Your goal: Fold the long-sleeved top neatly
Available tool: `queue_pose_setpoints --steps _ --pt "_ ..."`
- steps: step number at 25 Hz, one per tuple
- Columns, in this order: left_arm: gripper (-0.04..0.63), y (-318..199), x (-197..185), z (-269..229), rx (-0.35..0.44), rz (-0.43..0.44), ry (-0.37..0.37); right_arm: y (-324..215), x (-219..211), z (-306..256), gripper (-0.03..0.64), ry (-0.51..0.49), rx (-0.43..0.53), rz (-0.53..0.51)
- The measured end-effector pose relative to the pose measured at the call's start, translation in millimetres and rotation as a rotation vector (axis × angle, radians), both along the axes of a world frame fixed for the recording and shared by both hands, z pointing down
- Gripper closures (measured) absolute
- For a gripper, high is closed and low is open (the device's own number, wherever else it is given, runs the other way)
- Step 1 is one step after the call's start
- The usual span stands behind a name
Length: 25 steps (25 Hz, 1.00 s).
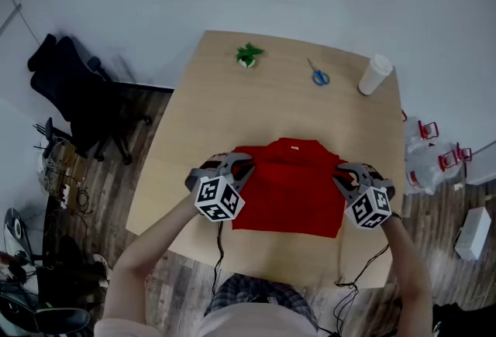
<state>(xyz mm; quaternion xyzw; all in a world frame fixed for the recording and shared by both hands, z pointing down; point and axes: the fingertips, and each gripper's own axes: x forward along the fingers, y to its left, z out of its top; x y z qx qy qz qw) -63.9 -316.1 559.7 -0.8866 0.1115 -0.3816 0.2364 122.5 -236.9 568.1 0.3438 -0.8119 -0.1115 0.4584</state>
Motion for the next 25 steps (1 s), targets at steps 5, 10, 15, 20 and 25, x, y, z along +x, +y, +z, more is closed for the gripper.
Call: queue_pose_setpoints --steps 5,10,15,20,25 --pt "0.558 53.2 -19.4 21.9 -0.066 0.003 -0.021 52.1 -22.3 22.2 0.54 0.0 -0.076 -0.057" --pt "0.557 105.2 -37.6 56.4 -0.17 0.01 -0.077 98.2 -37.9 52.7 0.532 -0.073 -0.186 -0.044" --pt "0.546 138.3 -56.6 83.4 -0.267 -0.001 -0.131 131.9 -43.4 75.3 0.525 -0.112 -0.268 -0.015" --pt "0.517 154.9 -80.0 106.3 -0.364 -0.066 -0.205 162.2 -41.2 94.8 0.488 -0.093 -0.35 0.013" --pt "0.496 158.0 -92.0 98.7 -0.417 -0.149 -0.13 178.7 -31.3 95.2 0.442 -0.128 -0.379 0.071"
